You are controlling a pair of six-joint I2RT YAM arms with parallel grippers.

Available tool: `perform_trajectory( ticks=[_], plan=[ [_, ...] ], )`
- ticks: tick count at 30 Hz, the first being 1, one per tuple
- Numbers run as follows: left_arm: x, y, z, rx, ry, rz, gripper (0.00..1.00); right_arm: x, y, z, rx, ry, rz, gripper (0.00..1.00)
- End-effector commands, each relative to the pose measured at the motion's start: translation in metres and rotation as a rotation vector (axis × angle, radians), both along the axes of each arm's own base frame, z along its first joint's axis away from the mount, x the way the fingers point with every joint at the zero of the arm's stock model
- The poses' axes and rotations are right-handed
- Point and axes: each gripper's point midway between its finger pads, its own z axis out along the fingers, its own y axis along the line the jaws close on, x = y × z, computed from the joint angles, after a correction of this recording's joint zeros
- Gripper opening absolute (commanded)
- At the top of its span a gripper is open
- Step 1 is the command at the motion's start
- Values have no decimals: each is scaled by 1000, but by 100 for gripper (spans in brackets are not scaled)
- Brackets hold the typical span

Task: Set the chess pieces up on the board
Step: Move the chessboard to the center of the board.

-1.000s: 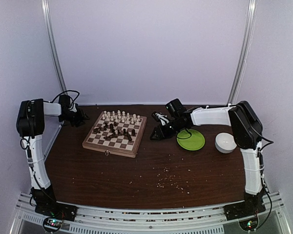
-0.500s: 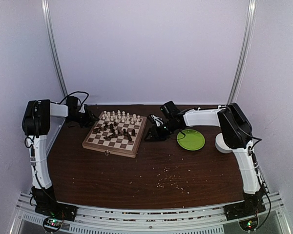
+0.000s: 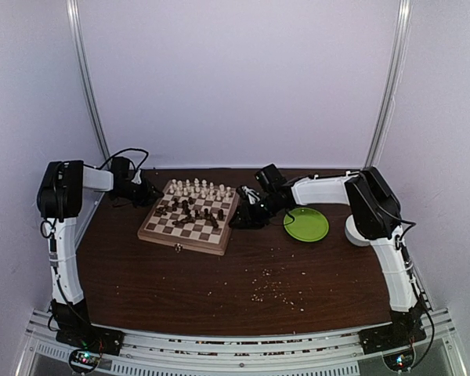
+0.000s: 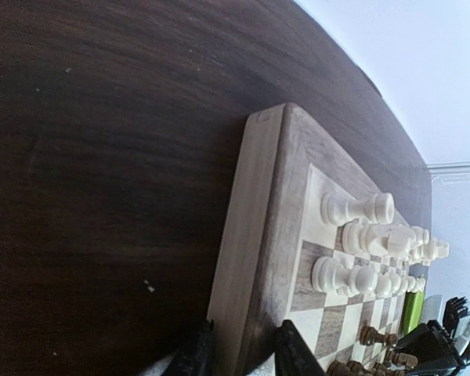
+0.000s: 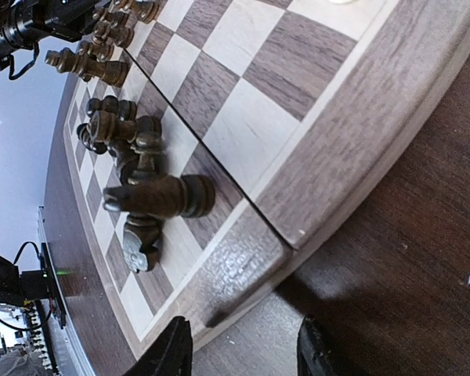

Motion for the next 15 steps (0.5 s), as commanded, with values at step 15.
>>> perform_trajectory(
  ticks=[15],
  plan=[
    [-74, -71, 1, 21, 59, -174, 19, -42, -11, -13, 9, 101, 9, 33]
  ],
)
